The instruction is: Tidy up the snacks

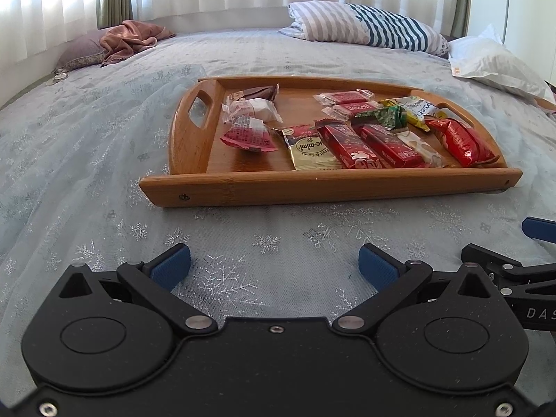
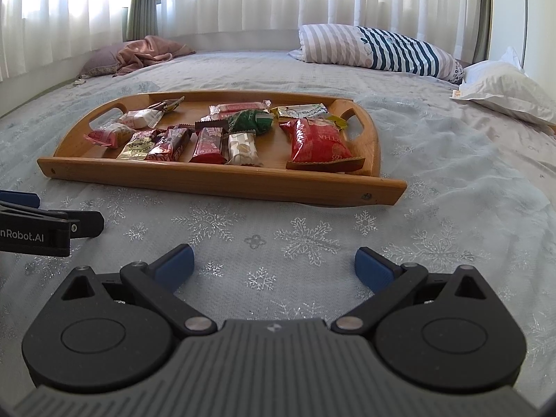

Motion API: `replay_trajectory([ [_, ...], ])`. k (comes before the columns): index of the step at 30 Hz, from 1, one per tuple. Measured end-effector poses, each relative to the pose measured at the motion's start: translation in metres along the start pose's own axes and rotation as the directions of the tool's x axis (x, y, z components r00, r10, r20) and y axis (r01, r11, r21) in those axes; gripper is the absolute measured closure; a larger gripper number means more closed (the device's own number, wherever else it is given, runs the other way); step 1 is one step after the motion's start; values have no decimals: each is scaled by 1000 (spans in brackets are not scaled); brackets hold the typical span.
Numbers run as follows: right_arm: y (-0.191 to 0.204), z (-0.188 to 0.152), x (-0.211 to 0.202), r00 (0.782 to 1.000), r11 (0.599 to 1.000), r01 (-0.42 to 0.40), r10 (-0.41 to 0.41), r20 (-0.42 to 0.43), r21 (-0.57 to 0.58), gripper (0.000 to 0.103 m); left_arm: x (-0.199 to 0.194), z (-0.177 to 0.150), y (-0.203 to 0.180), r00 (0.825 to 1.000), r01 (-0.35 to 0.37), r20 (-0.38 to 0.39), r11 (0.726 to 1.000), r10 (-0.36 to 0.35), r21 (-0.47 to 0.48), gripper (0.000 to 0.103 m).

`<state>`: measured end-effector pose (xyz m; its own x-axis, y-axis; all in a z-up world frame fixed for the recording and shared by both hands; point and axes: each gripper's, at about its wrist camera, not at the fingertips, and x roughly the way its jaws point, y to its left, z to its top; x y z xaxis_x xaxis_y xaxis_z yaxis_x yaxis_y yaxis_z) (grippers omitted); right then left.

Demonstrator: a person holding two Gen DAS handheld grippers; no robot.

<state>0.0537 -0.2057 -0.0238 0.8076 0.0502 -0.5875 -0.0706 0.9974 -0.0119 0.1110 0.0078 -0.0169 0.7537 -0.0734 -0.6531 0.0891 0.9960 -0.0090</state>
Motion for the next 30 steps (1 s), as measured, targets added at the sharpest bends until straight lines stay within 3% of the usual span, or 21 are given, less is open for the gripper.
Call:
replay_trajectory([
  [30,0,0,0,1000,1000,0,0,0,0,0,2,-2,-1,1000,-3,3,1000,3,1,0],
])
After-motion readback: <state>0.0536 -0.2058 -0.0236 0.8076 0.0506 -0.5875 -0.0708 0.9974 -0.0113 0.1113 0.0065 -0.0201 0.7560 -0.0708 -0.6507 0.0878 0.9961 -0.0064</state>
